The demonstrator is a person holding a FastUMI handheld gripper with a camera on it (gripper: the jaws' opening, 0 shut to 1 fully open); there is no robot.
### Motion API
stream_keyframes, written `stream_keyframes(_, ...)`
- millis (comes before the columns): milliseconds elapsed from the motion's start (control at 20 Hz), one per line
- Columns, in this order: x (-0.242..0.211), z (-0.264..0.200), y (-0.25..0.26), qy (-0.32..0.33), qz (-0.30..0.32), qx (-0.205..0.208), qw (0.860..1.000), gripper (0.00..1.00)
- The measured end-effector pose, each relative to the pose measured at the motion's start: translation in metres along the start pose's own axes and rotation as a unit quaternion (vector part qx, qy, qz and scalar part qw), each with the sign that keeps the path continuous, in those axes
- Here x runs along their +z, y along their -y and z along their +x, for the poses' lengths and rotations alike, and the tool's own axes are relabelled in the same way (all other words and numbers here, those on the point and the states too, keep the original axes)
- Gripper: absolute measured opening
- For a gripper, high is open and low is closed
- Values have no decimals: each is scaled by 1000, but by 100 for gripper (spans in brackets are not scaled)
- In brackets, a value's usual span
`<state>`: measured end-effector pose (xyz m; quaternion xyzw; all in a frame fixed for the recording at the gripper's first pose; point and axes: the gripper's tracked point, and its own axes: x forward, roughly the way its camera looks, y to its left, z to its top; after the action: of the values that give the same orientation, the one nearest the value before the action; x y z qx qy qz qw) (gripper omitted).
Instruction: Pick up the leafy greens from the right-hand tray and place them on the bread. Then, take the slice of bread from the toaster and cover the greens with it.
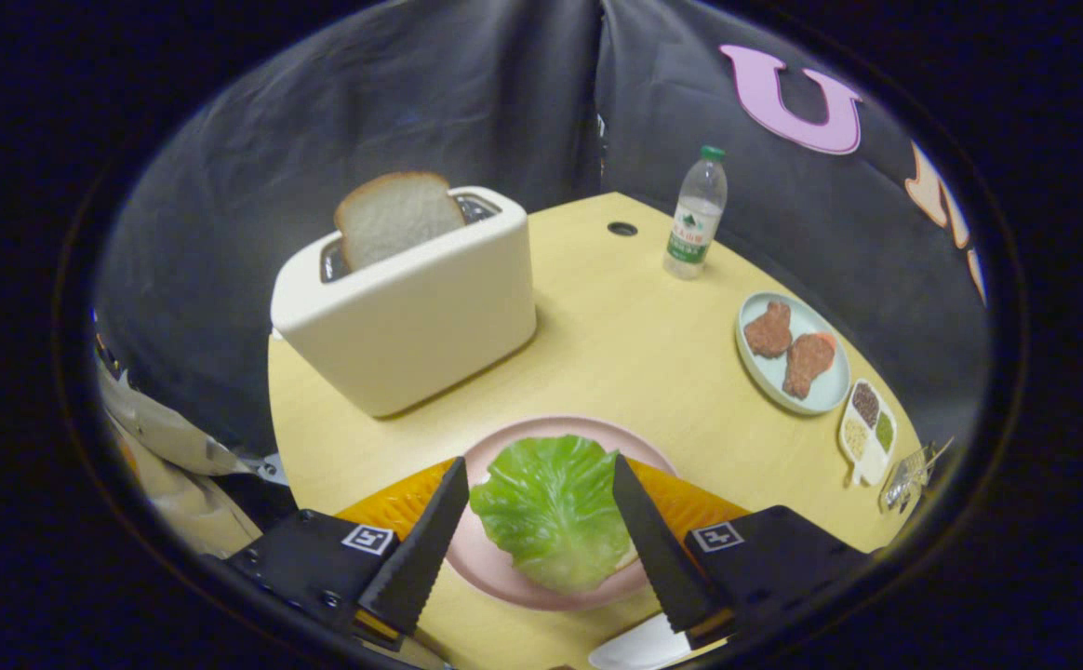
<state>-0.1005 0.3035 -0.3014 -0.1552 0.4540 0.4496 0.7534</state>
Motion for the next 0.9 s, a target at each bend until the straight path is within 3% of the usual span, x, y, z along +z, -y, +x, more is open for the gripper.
stream_keyframes(350, 82, -14, -44, 52, -20, 10, 998, 99)
stream_keyframes(900, 162, 4, -115, 97, 32, 67, 993, 99)
